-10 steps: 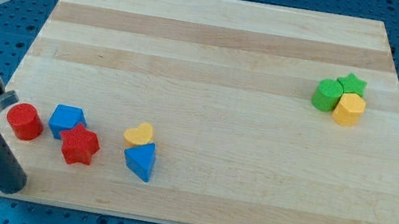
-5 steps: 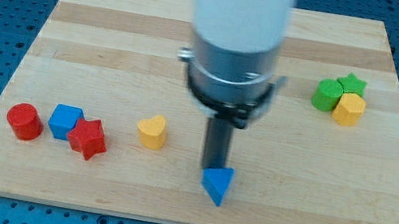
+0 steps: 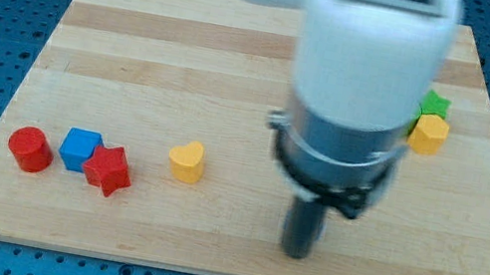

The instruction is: Keep the blue triangle below the group of blocks

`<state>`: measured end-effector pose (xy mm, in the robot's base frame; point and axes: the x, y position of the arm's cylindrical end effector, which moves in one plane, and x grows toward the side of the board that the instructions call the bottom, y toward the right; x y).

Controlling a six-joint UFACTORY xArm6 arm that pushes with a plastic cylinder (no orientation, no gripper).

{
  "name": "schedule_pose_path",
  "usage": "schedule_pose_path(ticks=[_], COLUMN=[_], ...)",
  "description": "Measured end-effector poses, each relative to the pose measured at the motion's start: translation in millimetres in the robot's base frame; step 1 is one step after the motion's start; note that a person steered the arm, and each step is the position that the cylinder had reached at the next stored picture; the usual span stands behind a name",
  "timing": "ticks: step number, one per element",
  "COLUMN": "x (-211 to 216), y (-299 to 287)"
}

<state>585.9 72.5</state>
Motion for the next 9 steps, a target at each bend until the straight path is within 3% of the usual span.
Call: schedule_pose_path(ticks=[1,3,4,5,7,8,9], x=[-4,26,-12,-37,-37,-37,-40], y=[40,-96,-121,-94,62,99,66])
